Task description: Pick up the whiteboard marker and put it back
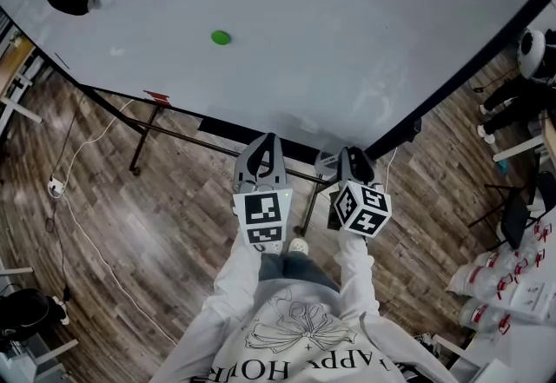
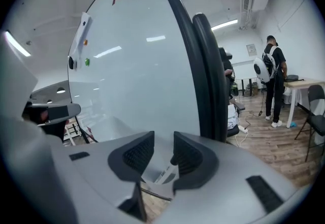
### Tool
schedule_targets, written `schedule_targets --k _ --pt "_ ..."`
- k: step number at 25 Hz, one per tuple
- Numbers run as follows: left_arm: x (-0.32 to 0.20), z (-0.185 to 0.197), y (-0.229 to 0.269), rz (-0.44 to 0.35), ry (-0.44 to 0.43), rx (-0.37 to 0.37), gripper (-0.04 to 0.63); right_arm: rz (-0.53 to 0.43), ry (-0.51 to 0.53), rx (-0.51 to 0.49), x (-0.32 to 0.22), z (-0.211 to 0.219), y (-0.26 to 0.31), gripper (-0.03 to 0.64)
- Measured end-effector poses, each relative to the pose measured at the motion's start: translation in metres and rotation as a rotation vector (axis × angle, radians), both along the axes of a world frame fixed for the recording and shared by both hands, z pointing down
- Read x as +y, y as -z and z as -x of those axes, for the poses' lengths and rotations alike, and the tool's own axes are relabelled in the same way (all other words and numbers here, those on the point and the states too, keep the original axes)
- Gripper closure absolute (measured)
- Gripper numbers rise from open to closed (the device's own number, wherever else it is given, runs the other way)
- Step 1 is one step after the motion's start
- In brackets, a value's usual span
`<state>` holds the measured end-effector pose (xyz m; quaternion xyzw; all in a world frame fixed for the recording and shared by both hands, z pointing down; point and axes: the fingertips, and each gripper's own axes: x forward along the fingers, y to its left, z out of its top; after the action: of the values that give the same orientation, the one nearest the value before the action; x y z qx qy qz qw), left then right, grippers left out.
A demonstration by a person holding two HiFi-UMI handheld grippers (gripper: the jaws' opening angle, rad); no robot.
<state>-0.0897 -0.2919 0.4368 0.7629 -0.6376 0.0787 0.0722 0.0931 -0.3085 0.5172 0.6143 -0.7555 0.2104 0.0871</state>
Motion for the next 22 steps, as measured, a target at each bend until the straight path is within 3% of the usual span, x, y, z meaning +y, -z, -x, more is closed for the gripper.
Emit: schedule_targets --k 12,22 --pt "0.008 0.001 0.038 -0.082 0.008 0.008 0.589 -0.22 0.016 0.03 0.007 0.002 0.09 0.581" --pt "0.018 -0.001 0.059 -0.124 0.013 0.011 0.589 -0.288 0.028 0.037 0.016 0.002 0.119 0.598"
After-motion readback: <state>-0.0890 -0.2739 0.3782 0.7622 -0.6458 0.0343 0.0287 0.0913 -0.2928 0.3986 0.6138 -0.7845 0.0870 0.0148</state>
